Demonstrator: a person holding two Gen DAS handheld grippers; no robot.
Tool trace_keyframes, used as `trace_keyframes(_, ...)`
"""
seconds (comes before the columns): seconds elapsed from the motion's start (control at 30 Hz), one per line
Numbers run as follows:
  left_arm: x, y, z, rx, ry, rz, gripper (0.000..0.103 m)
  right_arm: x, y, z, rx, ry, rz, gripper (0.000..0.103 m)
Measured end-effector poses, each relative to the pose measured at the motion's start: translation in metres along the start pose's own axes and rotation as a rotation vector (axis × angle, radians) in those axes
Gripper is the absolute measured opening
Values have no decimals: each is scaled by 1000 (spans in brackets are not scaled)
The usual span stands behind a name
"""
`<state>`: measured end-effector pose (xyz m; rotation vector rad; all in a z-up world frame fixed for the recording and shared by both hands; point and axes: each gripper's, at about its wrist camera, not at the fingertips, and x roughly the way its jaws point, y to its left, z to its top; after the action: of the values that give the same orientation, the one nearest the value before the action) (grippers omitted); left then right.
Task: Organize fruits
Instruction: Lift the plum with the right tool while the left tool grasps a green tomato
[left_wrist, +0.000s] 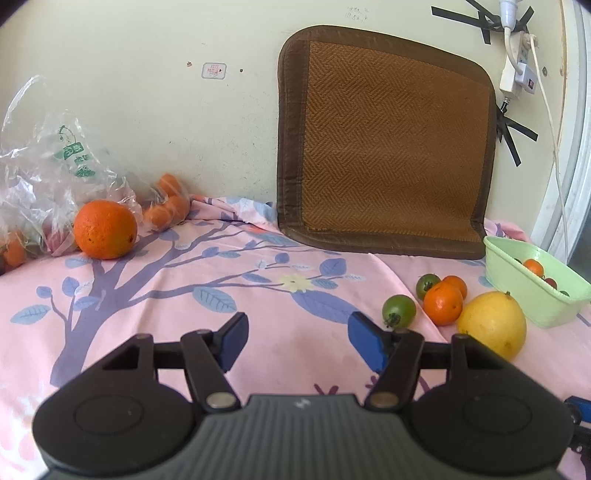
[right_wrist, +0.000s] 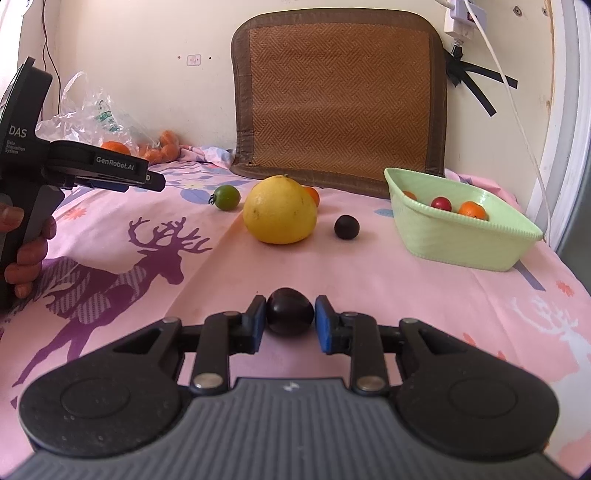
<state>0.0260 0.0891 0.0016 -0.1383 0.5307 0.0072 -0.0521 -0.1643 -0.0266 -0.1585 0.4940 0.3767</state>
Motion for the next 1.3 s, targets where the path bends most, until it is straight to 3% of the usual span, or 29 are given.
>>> trace_keyframes(0.13,0,-2,0,16,1,-9,61,-1,-1,0,7,0,-3,40)
trace_keyframes(0.47,1,-2,0,23,26,-56,62,-1,-4,-1,10,3,12,43)
trace_keyframes(0.6,5,-1,5,32,30,-125,76,-1,-3,-2,4,3,29,43)
trace_keyframes(0.77,26,-16,20,110,40,-171,76,0,-9,-2,37,6,52,43)
trace_keyframes(0.97,49,-49,21,292,115,-305,61,0,-13,-2,60,5,68,44)
trace_keyframes(1.07,61,-59,22,334,144,-280,53,0,-13,-2,58,7,72,44)
trace_keyframes(1.2,74,-54,25,290,185,-270,46,-2,-15,-2,62,-4,77,44)
trace_keyframes(1.27,73,-50,25,274,182,-256,39,-3,-15,-3,62,-4,84,43)
trace_keyframes(1.3,72,-49,24,271,178,-247,30,-4,-14,-4,57,0,89,41)
